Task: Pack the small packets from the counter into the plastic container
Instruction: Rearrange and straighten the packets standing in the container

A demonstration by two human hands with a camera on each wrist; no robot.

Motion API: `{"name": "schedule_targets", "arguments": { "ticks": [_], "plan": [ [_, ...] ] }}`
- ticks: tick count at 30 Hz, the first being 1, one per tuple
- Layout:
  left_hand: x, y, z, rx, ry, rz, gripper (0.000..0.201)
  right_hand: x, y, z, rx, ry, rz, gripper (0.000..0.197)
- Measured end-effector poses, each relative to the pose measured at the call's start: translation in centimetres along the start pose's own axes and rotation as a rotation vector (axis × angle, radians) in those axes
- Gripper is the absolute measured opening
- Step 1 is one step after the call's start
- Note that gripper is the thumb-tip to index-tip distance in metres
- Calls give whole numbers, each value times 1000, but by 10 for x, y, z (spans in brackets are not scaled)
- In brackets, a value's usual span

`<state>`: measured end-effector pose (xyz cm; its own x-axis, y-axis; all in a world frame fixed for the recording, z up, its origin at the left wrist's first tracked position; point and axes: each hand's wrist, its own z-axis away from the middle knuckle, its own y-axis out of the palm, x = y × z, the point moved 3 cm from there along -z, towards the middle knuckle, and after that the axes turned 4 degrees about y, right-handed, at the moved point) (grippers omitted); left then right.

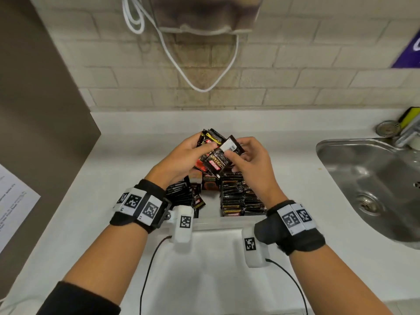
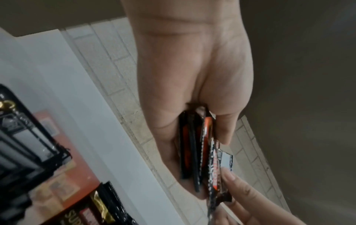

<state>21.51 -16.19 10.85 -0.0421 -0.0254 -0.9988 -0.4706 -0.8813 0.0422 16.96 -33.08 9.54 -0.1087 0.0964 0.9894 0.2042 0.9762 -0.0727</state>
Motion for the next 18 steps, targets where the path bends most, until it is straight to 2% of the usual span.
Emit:
{"name": "schedule_targets", "arguments": {
  "ticks": [4, 10, 15, 18],
  "plan": [
    [10, 6, 3, -127, 16, 18, 15, -5, -18, 5, 7, -25, 26, 19],
    [21, 7, 6, -359, -16, 202, 23, 0, -34, 15, 123, -119, -119, 14],
    [21, 29, 10, -306, -20, 383, 28, 0, -20, 25, 226, -168, -41, 16],
    [18, 31, 9, -321, -6, 490, 27, 2, -11, 24, 249, -221, 41, 14]
  ]
}}
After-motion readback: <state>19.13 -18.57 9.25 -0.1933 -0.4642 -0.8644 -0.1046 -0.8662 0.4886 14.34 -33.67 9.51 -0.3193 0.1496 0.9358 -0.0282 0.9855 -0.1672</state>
